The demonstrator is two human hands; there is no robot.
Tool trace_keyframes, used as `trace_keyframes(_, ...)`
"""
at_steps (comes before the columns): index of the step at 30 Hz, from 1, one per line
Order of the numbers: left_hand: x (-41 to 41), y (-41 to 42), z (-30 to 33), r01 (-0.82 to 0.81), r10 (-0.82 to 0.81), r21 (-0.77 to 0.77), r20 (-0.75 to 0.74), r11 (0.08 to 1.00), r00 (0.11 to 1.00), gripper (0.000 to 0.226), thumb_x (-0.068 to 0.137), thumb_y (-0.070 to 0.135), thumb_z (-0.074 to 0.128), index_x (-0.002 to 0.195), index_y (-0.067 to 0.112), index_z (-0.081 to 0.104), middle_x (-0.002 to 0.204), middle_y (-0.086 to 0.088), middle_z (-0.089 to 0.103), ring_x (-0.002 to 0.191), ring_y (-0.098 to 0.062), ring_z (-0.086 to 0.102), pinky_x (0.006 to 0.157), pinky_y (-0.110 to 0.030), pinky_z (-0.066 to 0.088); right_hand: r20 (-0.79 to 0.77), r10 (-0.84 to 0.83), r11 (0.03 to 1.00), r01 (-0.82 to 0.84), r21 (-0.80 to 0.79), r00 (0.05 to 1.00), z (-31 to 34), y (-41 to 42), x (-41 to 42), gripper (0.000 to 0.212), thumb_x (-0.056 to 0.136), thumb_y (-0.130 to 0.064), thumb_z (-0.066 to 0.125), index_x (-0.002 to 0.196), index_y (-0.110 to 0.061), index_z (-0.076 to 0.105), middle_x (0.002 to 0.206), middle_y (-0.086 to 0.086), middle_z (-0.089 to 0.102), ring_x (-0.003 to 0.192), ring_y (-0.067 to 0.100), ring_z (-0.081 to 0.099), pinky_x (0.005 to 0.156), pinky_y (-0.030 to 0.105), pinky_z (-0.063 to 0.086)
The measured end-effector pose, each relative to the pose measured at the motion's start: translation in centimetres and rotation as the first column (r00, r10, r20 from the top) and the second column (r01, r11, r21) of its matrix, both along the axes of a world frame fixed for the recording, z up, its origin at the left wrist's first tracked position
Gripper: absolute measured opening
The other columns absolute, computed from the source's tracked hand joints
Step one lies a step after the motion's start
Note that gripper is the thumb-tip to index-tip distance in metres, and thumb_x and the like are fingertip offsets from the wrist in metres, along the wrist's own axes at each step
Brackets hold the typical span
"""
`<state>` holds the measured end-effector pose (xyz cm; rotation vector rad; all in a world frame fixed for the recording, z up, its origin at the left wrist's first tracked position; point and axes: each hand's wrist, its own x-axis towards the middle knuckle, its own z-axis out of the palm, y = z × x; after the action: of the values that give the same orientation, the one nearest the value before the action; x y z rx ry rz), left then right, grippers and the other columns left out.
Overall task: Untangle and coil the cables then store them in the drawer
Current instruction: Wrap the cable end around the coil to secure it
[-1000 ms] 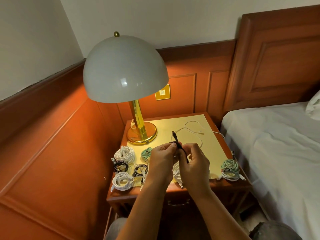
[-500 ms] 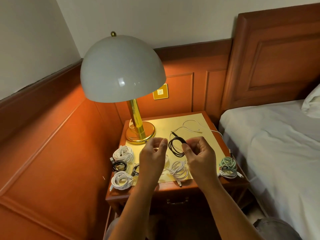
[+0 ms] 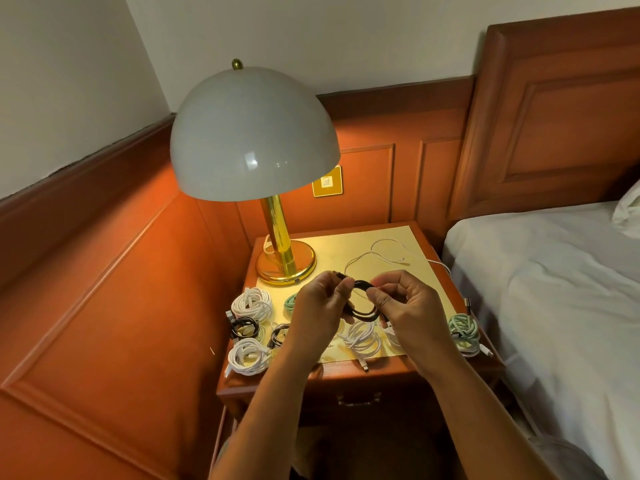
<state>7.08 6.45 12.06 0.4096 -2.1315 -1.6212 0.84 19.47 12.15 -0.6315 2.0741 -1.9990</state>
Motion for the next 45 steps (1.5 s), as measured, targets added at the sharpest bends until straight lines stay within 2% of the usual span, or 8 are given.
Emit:
trace_keyframes(3, 0.3, -0.4, 0.5, 0.055, -0.051, -0.078, 0.049, 0.995, 0.998, 0.006, 0.096, 0.02, 0.056, 0.097, 0.014, 0.055, 0.076, -0.01, 0.065, 0.058, -0.012, 0.062, 0.064, -0.037, 0.053, 0.02, 0.004, 1.0, -0.004, -0.003, 1.0, -0.1, 0.2, -0.2, 0.014, 0.088, -0.014, 0.069, 0.087, -0.027, 0.067, 0.079, 0.002, 0.07, 0.071, 0.014, 0.064, 0.06, 0.022, 0.053)
trace_keyframes(10, 0.4, -1.4, 2.2, 0.27, -0.272, 0.03, 0.104, 0.962, 0.957, 0.024, 0.097, 0.012, 0.054, 0.121, 0.009, 0.055, 0.086, -0.01, 0.066, 0.077, -0.015, 0.064, 0.069, -0.025, 0.054, 0.026, 0.0, 1.0, 0.0, 0.001, 1.0, -0.1, 0.0, -0.5, 0.011, 0.088, -0.011, 0.069, 0.087, -0.022, 0.068, 0.076, 0.0, 0.069, 0.063, 0.007, 0.06, 0.056, 0.018, 0.049)
trace_keyframes(19, 0.4, -1.7, 1.8, 0.155, -0.096, -0.358, 0.175, 0.921, 0.98, 0.004, 0.094, 0.018, 0.062, 0.093, 0.015, 0.064, 0.076, 0.0, 0.065, 0.052, 0.0, 0.054, 0.052, -0.014, 0.044, 0.008, 0.008, 1.0, -0.008, 0.029, 1.0, -0.5, 0.1, -0.6, 0.01, 0.088, -0.013, 0.069, 0.085, -0.022, 0.069, 0.074, -0.002, 0.069, 0.063, 0.006, 0.061, 0.057, 0.017, 0.051)
trace_keyframes(23, 0.8, -1.9, 1.3, 0.178, -0.125, -0.253, 0.211, 0.951, 0.969, 0.007, 0.097, 0.015, 0.056, 0.095, 0.011, 0.06, 0.078, -0.004, 0.063, 0.055, -0.007, 0.059, 0.054, -0.021, 0.05, -0.038, 0.043, 0.996, -0.039, 0.082, 0.998, -0.2, 0.6, -1.0, 0.014, 0.09, -0.009, 0.065, 0.086, -0.022, 0.069, 0.071, -0.004, 0.069, 0.061, 0.007, 0.06, 0.059, 0.019, 0.052)
trace_keyframes(28, 1.4, -2.0, 1.3, 0.223, -0.168, -0.213, 0.248, 0.951, 0.954, 0.012, 0.099, 0.016, 0.054, 0.102, 0.012, 0.064, 0.075, -0.004, 0.061, 0.057, -0.01, 0.057, 0.057, -0.021, 0.048, -0.366, 0.244, 0.886, -0.052, 0.461, 0.898, 1.1, 1.0, -2.2, 0.016, 0.092, -0.009, 0.063, 0.101, -0.017, 0.073, 0.096, -0.009, 0.063, 0.091, 0.009, 0.06, 0.079, 0.018, 0.048)
trace_keyframes(32, 1.1, -1.4, 1.0, 0.276, -0.181, -0.24, 0.351, 0.931, 0.919, 0.018, 0.1, 0.021, 0.05, 0.1, 0.013, 0.067, 0.072, -0.004, 0.058, 0.057, -0.013, 0.051, 0.056, -0.024, 0.041, -0.502, 0.313, 0.815, 0.044, 0.578, 0.806, 2.2, 1.2, -3.1, 0.013, 0.092, -0.005, 0.063, 0.1, -0.005, 0.073, 0.099, -0.003, 0.057, 0.085, 0.01, 0.054, 0.067, 0.007, 0.036)
trace_keyframes(38, 1.1, -1.0, 0.6, 0.266, -0.169, -0.217, 0.383, 0.939, 0.908, 0.02, 0.101, 0.025, 0.05, 0.096, 0.015, 0.067, 0.066, 0.002, 0.054, 0.055, -0.009, 0.046, 0.051, -0.018, 0.036, -0.509, 0.184, 0.857, 0.116, 0.502, 0.841, 1.8, 2.1, -3.7, 0.011, 0.094, -0.007, 0.06, 0.098, -0.007, 0.07, 0.097, -0.005, 0.055, 0.082, 0.007, 0.052, 0.069, 0.007, 0.038)
trace_keyframes(45, 1.1, -0.9, -0.2, 0.152, -0.144, -0.064, 0.111, 0.986, 0.983, 0.018, 0.099, 0.016, 0.053, 0.084, 0.016, 0.064, 0.071, -0.006, 0.057, 0.052, -0.014, 0.05, 0.051, -0.021, 0.041, -0.367, 0.193, 0.862, 0.022, 0.507, 0.91, -0.8, 2.5, -3.5, 0.009, 0.096, -0.015, 0.059, 0.095, -0.022, 0.065, 0.09, -0.004, 0.06, 0.084, 0.009, 0.057, 0.068, 0.016, 0.043)
